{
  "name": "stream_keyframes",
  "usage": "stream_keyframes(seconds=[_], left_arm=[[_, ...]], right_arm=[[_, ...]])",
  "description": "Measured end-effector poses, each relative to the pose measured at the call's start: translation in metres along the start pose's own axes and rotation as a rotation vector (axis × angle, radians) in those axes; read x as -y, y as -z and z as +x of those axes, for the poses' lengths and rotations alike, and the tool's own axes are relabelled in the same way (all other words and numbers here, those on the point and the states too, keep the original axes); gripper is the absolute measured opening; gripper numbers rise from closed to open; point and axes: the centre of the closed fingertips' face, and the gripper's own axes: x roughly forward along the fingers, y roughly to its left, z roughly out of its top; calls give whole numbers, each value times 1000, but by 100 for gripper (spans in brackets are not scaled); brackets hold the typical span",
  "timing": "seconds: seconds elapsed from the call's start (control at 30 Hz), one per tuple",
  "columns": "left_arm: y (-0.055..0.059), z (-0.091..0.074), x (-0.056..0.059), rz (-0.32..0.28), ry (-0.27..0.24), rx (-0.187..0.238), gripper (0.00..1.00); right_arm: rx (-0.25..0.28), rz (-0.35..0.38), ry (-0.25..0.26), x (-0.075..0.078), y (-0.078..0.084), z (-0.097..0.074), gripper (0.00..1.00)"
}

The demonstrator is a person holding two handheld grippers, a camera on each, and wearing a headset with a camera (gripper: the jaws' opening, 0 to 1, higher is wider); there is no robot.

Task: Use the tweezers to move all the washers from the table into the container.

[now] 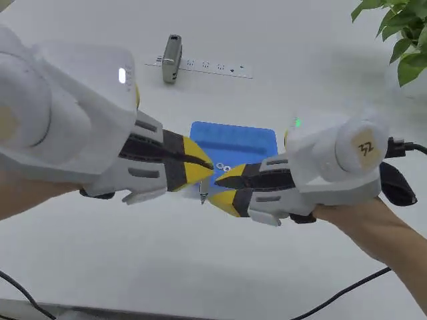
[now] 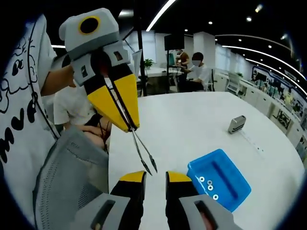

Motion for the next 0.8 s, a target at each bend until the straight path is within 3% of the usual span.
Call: stream_keyframes(seconds=[0.13, 0.3, 0.4, 0.57, 0.63, 0.8], left_arm=[[-10, 2, 7, 22, 33, 9, 0], [-19, 6, 21, 45, 87, 23, 0], [-20, 10, 27, 57, 90, 12, 0], [-8, 12, 32, 77, 90, -24, 0], [6, 15, 33, 82, 99, -56, 0], [28, 26, 34, 66, 112, -66, 0]], right_arm=[[28, 11, -28, -14, -7, -5, 18], [45, -4, 4, -16, -7, -11, 16], [42, -9, 8, -16, -4, -13, 11], [3, -35, 21, -18, 12, -17, 8], [-53, -67, 41, -16, 23, -17, 8], [-157, -154, 52, -15, 47, -7, 6]])
